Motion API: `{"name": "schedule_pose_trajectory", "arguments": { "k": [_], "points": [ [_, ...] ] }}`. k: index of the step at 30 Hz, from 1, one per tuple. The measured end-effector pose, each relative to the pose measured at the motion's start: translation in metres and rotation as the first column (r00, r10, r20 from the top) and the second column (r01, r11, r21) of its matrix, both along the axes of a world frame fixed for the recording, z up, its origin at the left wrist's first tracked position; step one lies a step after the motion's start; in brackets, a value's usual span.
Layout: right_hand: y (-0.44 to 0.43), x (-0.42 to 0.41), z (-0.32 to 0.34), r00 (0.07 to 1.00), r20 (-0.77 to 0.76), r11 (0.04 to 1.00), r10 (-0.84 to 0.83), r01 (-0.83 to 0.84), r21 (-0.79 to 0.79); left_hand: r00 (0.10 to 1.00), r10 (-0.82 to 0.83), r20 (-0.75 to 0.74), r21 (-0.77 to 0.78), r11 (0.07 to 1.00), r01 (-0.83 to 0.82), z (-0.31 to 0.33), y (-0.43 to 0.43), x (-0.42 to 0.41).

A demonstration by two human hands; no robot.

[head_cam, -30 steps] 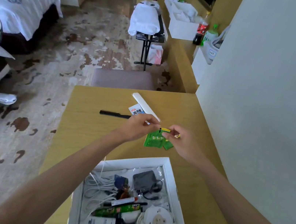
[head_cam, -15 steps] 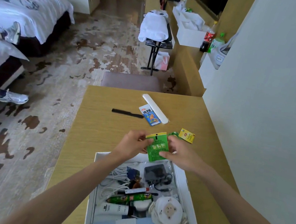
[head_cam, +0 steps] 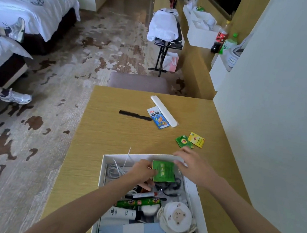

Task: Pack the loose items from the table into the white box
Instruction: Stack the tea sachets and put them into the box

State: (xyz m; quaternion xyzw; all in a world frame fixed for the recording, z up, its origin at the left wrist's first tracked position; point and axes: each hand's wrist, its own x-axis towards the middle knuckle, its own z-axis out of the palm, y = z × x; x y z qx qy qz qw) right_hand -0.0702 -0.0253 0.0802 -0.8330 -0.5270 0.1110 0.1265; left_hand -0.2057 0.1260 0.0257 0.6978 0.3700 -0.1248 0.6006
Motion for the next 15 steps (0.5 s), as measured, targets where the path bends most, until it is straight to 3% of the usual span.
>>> {"name": "schedule_pose_trajectory", "arguments": {
  "k": [3,7,15],
  "points": [
    [-0.011,0.013,0.001,0.995,-0.017,0.989,-0.098,0.099,0.111,0.999,-0.040,-0.033,0.069,0.997,0.042,-0.002,0.001,0.002],
    [-0.021,0.031,-0.001,0.960,-0.155,0.951,-0.232,0.257,0.170,0.973,-0.201,-0.117,0.381,0.895,0.231,-0.004,0.006,-0.001],
    [-0.024,0.048,-0.022,0.889,-0.322,0.917,-0.325,0.379,0.123,0.932,-0.281,-0.231,0.216,0.919,0.330,-0.005,0.006,0.015]
  ]
}}
